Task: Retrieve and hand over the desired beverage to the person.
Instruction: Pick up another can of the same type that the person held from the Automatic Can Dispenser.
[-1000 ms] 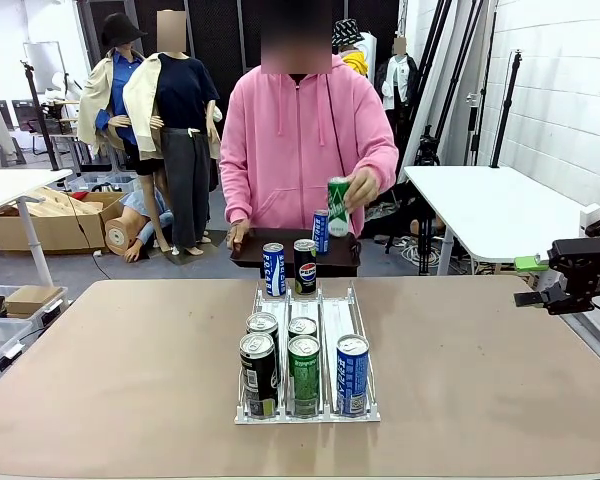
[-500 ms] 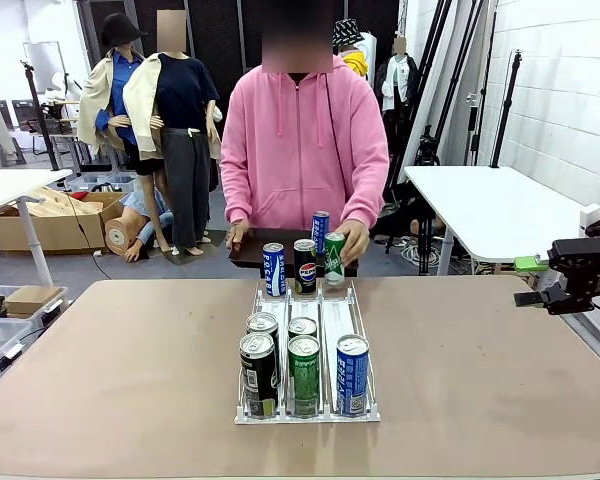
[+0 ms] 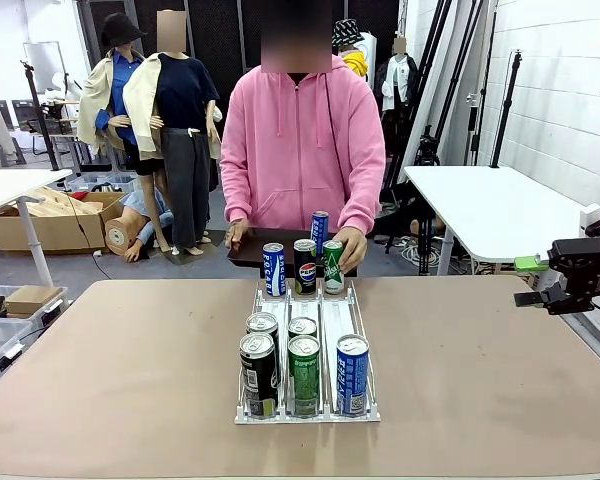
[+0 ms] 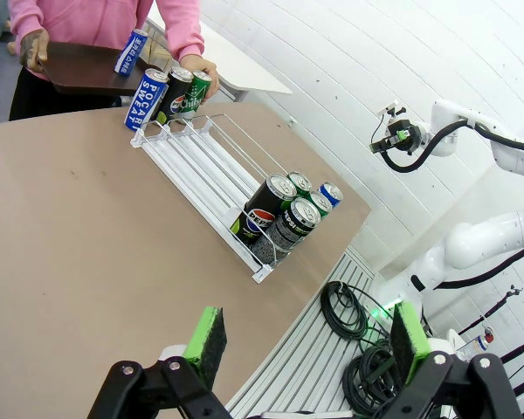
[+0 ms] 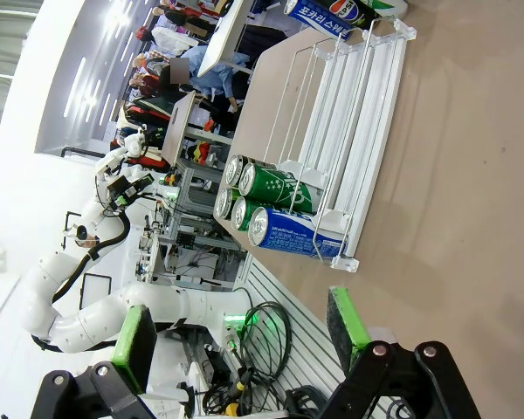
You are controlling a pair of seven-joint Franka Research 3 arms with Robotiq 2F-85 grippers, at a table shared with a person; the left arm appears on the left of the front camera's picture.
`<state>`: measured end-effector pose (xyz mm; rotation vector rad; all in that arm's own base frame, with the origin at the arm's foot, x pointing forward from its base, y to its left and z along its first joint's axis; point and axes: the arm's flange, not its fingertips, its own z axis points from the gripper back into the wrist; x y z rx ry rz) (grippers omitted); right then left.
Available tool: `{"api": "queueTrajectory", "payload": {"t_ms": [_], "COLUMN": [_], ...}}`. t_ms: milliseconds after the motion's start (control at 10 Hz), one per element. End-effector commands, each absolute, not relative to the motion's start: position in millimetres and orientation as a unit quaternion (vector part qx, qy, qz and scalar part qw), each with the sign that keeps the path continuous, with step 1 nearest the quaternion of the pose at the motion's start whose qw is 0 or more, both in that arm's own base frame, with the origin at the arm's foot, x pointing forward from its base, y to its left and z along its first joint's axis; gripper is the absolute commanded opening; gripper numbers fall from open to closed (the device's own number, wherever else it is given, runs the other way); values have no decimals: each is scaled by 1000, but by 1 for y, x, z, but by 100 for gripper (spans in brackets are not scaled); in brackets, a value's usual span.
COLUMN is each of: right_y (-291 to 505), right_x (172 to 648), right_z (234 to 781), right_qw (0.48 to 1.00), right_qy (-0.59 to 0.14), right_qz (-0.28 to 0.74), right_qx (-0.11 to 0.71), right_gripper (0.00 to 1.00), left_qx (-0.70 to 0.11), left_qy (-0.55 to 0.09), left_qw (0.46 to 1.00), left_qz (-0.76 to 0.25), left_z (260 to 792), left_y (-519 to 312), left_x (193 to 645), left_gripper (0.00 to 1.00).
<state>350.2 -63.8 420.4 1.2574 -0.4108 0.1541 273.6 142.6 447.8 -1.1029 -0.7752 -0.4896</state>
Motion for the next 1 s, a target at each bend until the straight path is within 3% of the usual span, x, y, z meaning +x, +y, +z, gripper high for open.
{"api": "queueTrajectory", "payload": {"t_ms": [0, 900], "right_y": [-64, -64], "right_x": [350, 350], "right_z": [420, 420], "right_qw": [784, 784], "right_qy": [-191, -191], "right_qz": [72, 72], "right_qx": [586, 586], "right_gripper": [100, 100], "left_qx": [-509, -509], "left_qy": [-361, -361], "left_qw": [748, 748], "left_qz": [-225, -225], "left_z": [449, 449], "left_y": [143, 143], "left_x": [273, 273], "left_gripper": [100, 100]}}
